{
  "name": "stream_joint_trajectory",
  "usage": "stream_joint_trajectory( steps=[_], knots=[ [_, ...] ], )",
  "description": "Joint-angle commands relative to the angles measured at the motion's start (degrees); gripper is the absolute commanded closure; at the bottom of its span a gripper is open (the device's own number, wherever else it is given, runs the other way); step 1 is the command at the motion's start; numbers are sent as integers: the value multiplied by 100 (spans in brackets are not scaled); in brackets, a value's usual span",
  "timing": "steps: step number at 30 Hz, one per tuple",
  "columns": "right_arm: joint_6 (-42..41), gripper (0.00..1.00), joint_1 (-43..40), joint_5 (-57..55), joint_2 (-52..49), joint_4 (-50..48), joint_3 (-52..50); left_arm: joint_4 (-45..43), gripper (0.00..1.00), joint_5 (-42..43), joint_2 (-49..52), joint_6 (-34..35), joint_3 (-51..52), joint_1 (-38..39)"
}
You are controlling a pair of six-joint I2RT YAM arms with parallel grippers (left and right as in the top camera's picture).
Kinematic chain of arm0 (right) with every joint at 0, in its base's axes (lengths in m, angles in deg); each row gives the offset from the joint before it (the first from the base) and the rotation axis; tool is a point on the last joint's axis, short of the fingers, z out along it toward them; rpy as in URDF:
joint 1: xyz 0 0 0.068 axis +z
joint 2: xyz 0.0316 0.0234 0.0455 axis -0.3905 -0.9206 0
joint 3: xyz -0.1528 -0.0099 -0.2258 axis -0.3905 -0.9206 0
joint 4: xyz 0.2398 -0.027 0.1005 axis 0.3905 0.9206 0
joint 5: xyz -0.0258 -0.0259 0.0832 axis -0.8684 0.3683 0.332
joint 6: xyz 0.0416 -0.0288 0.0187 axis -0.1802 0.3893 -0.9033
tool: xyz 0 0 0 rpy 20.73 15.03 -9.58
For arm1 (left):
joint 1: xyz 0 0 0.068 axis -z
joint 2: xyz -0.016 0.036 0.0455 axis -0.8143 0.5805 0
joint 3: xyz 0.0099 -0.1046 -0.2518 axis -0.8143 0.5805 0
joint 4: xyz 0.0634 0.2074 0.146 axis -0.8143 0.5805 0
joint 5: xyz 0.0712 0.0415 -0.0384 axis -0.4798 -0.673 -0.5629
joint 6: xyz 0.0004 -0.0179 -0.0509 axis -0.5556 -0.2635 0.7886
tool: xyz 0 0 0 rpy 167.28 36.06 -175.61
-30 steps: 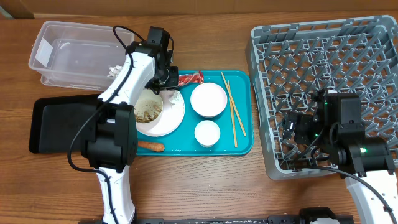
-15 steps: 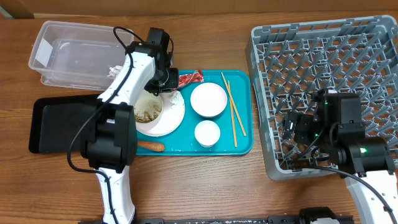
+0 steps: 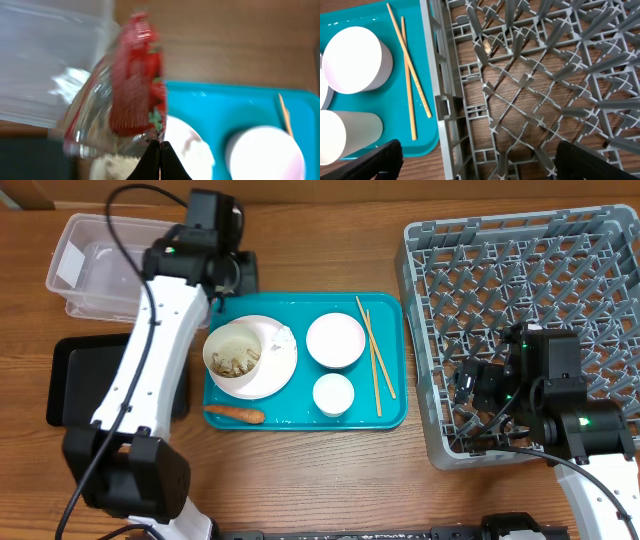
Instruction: Sort waste into correct bins and load items into the dishwasher
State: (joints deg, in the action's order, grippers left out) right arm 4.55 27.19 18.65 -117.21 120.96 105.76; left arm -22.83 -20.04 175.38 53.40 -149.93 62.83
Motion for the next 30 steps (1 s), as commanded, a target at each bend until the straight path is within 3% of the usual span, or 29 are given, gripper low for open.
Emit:
stream_joint_trajectory(
  steps=[1,12,24,26,30],
  knots=[
    [-2,0,17,-61,52,-15,184,-323,96,-420,-205,-103,-55,-404],
    [-4,0,17,-59,52,-17,184,-968,96,-393,-74,151,-55,-1290],
    [-4,0,17,-59,52,9,184,-1263,95,-391,787,151,-55,-1329],
    [-4,0,17,-59,52,7,184,-1263,76,-378,789,149,-55,-1327],
    [-4,0,17,-59,52,4,184,-1143,62,-304,669,149,-57,-1309]
  ],
)
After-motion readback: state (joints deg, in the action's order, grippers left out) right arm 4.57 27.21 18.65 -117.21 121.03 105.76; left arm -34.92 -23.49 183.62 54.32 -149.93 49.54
